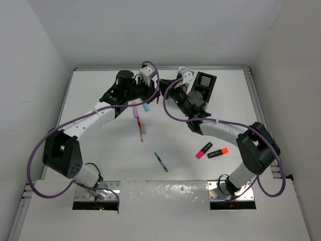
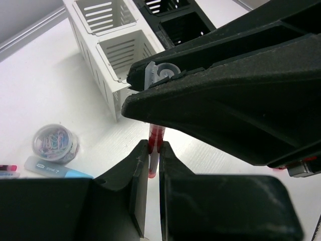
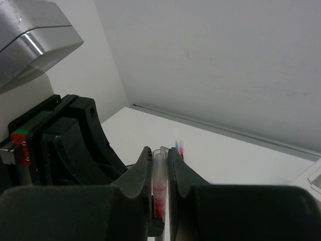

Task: Sort the stationery into containers
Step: Close the pen cap on the pen, then place the pen in the storage box.

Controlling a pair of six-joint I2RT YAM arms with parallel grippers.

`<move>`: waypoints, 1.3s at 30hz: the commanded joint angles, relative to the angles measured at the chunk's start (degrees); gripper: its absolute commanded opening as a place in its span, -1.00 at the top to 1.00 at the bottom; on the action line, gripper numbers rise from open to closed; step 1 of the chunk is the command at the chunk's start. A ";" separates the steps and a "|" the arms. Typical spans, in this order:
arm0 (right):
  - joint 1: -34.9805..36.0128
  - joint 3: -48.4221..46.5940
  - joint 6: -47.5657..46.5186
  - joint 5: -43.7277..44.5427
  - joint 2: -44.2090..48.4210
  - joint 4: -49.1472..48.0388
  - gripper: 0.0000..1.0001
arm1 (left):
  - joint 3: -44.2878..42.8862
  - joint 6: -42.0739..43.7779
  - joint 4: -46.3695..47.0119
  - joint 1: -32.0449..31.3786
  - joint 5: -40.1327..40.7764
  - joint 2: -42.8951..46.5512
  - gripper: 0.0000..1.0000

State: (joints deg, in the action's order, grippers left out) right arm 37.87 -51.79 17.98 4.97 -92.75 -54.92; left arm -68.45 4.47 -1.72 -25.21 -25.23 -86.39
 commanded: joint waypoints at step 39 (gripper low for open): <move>-16.21 -14.12 3.12 -0.61 -0.24 22.82 1.00 | 0.50 -0.43 9.90 3.58 -0.62 5.26 -0.99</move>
State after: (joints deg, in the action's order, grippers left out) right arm 26.74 -61.78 21.17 -1.48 -94.37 -34.98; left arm -68.40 5.04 6.35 -24.01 -27.53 -84.25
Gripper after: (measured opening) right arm 0.122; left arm 0.996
